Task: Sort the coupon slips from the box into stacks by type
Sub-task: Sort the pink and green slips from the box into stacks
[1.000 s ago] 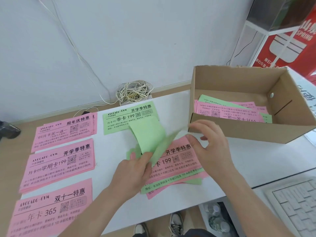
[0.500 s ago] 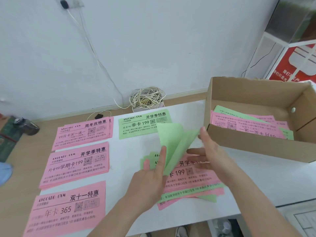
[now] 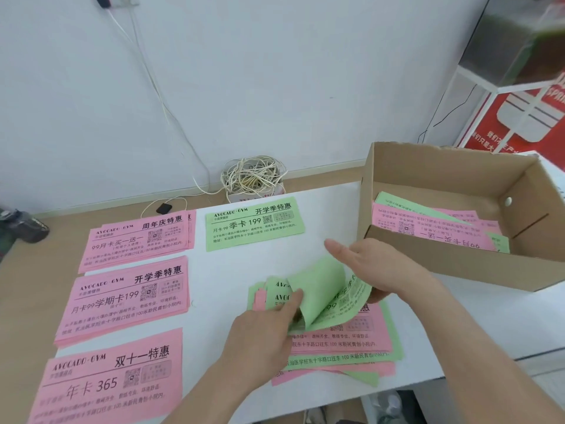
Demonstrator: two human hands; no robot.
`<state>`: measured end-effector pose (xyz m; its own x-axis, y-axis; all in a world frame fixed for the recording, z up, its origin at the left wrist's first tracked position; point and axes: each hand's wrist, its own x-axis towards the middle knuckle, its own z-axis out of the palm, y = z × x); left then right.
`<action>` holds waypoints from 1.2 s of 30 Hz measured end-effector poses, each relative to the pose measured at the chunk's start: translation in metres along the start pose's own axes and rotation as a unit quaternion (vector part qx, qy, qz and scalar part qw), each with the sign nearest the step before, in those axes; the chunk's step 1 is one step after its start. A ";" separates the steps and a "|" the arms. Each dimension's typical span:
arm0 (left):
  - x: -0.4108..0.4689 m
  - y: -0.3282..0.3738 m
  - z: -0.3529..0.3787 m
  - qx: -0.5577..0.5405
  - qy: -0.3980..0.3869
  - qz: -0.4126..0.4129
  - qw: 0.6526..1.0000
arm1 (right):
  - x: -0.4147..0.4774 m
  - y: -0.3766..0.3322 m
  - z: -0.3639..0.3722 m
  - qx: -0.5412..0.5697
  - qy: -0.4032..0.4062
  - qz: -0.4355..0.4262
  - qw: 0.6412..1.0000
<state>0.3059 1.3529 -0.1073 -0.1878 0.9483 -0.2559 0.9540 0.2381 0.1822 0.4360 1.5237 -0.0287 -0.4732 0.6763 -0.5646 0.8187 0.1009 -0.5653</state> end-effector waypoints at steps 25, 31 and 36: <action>-0.012 -0.015 -0.011 -0.161 0.007 0.029 0.987 | -0.023 0.045 0.011 0.110 0.072 -0.119 0.984; -0.011 -0.043 -0.042 -0.583 0.128 -0.187 0.781 | -0.010 0.021 0.022 0.288 0.091 -0.176 0.937; 0.021 -0.080 -0.054 -0.526 0.220 -0.242 0.785 | 0.030 -0.015 0.036 0.289 0.092 -0.129 0.944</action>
<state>0.2135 1.3649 -0.0759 -0.7514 0.6198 -0.2262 0.0691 0.4148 0.9073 0.3979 1.5164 -0.0589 -0.5242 0.8048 -0.2786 0.3439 -0.0993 -0.9338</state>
